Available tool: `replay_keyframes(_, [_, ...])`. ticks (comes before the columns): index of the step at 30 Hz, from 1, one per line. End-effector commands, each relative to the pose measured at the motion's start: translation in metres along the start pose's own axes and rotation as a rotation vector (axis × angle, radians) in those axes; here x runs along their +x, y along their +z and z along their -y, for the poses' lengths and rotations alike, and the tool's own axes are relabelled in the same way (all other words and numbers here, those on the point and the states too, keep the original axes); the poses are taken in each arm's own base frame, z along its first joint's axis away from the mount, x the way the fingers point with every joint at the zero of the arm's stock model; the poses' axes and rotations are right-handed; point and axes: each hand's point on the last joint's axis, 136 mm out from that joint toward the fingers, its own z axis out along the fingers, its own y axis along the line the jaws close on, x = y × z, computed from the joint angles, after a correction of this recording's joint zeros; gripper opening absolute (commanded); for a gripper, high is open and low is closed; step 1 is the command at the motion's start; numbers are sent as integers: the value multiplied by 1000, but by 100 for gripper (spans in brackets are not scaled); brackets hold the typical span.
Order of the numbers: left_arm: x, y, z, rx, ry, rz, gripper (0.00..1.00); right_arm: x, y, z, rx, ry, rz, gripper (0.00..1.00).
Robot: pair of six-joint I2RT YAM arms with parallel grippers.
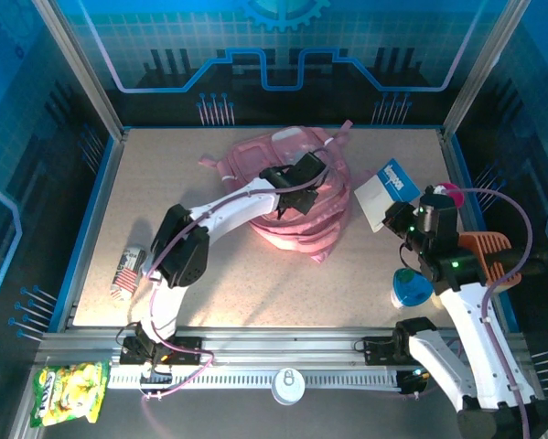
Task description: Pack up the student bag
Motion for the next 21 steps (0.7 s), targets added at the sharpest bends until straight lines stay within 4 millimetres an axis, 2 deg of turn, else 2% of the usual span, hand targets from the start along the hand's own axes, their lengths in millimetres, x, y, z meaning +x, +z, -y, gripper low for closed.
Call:
replay_keyframes(1, [-49, -56, -47, -83, -125, 205, 5, -9, -12, 6, 31, -2, 44, 7])
replay_keyframes(4, [-63, -72, -59, -67, -186, 274, 2, -2, -9, -4, -30, 1, 3, 7])
replay_keyframes(12, [-99, -106, -67, -9, -252, 416, 0, 33, 19, -54, -309, 125, -202, 7])
replay_keyframes(21, [-115, -115, -68, 15, -277, 461, 0, 58, 63, -94, -414, 245, -282, 8])
